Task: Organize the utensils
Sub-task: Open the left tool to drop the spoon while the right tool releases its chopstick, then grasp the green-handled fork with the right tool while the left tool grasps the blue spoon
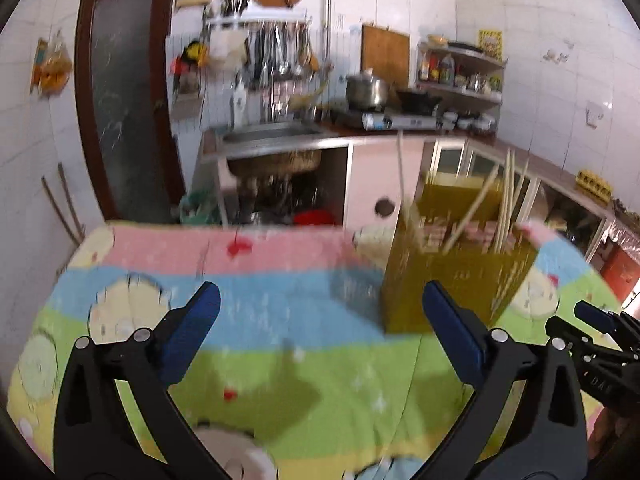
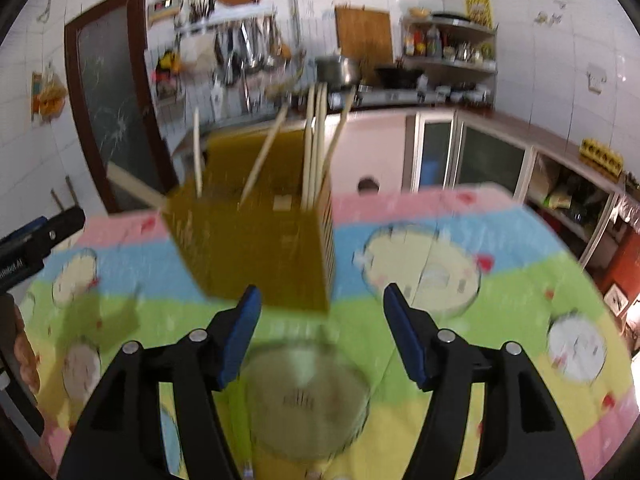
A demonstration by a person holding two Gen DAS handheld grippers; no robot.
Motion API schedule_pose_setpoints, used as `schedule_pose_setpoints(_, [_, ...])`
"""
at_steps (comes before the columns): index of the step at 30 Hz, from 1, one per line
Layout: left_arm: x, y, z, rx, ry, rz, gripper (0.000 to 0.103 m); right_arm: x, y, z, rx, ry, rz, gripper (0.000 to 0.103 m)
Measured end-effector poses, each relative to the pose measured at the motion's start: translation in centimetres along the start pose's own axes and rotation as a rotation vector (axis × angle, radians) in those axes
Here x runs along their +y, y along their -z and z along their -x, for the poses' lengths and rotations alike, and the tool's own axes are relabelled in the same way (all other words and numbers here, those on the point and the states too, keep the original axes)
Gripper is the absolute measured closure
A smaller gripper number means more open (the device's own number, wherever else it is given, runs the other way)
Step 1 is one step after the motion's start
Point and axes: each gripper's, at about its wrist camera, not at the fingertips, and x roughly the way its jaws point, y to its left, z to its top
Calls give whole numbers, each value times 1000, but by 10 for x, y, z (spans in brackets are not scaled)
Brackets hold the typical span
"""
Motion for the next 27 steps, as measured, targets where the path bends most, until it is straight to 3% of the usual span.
schedule_pose_setpoints(5, [4,48,-11,114,-30,3,5,7,35,-10,67,-15,14,40])
schedule_pose_setpoints(11, [11,84,-24,238,-46,29,5,25,51,-17,111,-37,48,40])
schedule_pose_setpoints(21, [14,107,-19,336,-61,41,5,57,57,-50,253,-7,174,43])
schedule_pose_setpoints(22, [13,108,-17,342,-58,44,5,59,56,-52,253,-4,177,46])
schedule_pose_setpoints(24, [10,112,-14,352,-51,45,5,61,54,-53,257,-17,175,65])
schedule_pose_setpoints(25, [10,112,-14,356,-48,45,5,62,53,-52,257,-21,170,79])
schedule_pose_setpoints(26, [8,113,-12,362,-44,48,5,62,53,-50,253,-17,173,86])
schedule_pose_setpoints(27, [6,114,-10,365,-38,52,5,62,54,-48,250,-15,175,87])
